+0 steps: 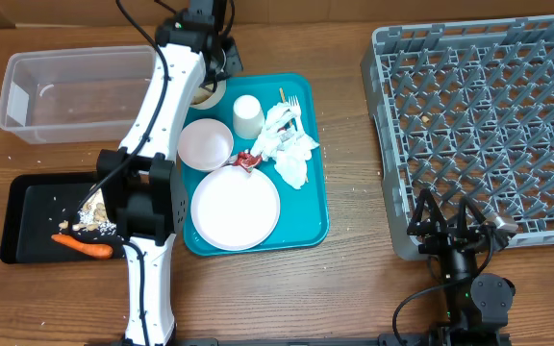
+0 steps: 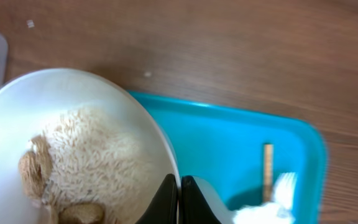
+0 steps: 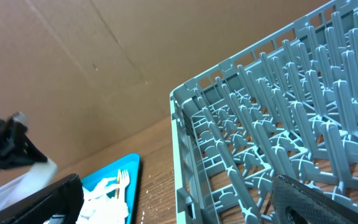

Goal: Sort waste into correct bins and load items into the dishwasher rack
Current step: 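Grasp the second bowl of rice with the left gripper, then carry the second bowl over the black tray and tip out the rice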

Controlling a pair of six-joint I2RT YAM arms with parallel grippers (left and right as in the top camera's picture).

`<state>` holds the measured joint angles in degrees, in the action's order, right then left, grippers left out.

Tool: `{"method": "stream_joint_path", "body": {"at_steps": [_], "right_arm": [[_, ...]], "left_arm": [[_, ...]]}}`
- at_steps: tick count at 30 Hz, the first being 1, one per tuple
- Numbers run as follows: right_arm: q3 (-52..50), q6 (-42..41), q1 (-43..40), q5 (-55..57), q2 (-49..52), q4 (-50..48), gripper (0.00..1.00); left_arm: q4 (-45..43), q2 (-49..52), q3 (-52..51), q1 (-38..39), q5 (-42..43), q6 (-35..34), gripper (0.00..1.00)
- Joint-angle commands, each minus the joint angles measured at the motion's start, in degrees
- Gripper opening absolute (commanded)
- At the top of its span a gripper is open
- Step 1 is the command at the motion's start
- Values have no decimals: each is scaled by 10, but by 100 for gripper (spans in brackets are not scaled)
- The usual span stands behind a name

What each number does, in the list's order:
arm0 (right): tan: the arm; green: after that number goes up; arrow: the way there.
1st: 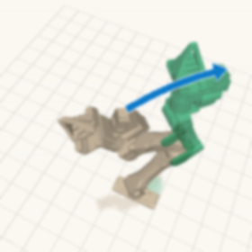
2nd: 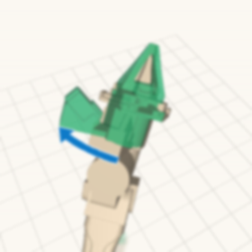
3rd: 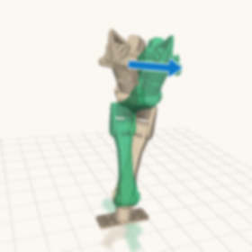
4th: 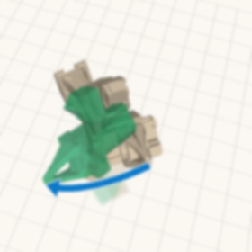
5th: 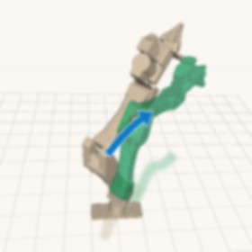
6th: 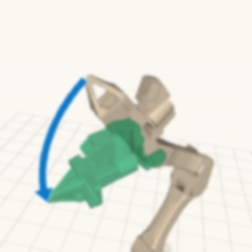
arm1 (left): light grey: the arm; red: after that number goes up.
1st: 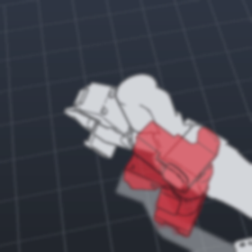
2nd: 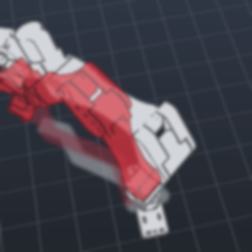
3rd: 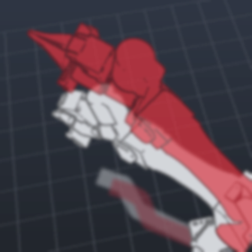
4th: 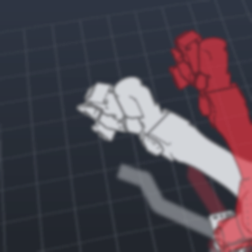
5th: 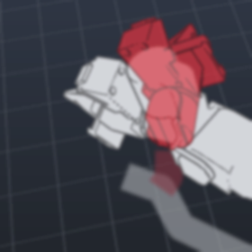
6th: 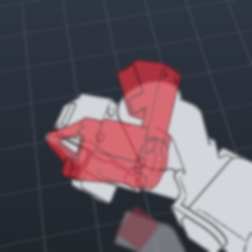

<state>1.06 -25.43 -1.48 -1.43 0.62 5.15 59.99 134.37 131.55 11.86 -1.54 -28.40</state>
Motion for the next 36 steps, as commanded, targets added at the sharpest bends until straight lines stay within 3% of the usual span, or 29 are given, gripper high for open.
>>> {"method": "stream_joint_path", "body": {"at_steps": [1, 7, 12, 19, 21, 27, 31, 33, 36], "right_arm": [[-6, 3, -2, 5, -5, -5, 100], [-6, 3, -2, 5, -5, -5, 100], [-6, 3, -2, 5, -5, -5, 100], [-6, 3, -2, 5, -5, -5, 100], [-6, 3, -2, 5, -5, -5, 100], [-6, 3, -2, 5, -5, -5, 100], [-6, 3, -2, 5, -5, -5, 100], [-6, 3, -2, 5, -5, -5, 100], [-6, 3, -2, 5, -5, -5, 100]], "left_arm": [[92, 1, 128, -2, 41, 1, 4], [249, -3, 306, -12, 39, 1, 4], [368, -3, 441, -72, 45, -7, 4], [368, -45, 436, -182, 136, 6, 4], [368, -59, 422, -203, 147, 17, 4], [368, -205, 152, -269, 144, 26, 4], [368, -237, 68, -310, 146, 37, 4], [368, -238, 43, -335, 186, 66, 4], [367, -238, -15, -376, 315, 145, 4]]}}
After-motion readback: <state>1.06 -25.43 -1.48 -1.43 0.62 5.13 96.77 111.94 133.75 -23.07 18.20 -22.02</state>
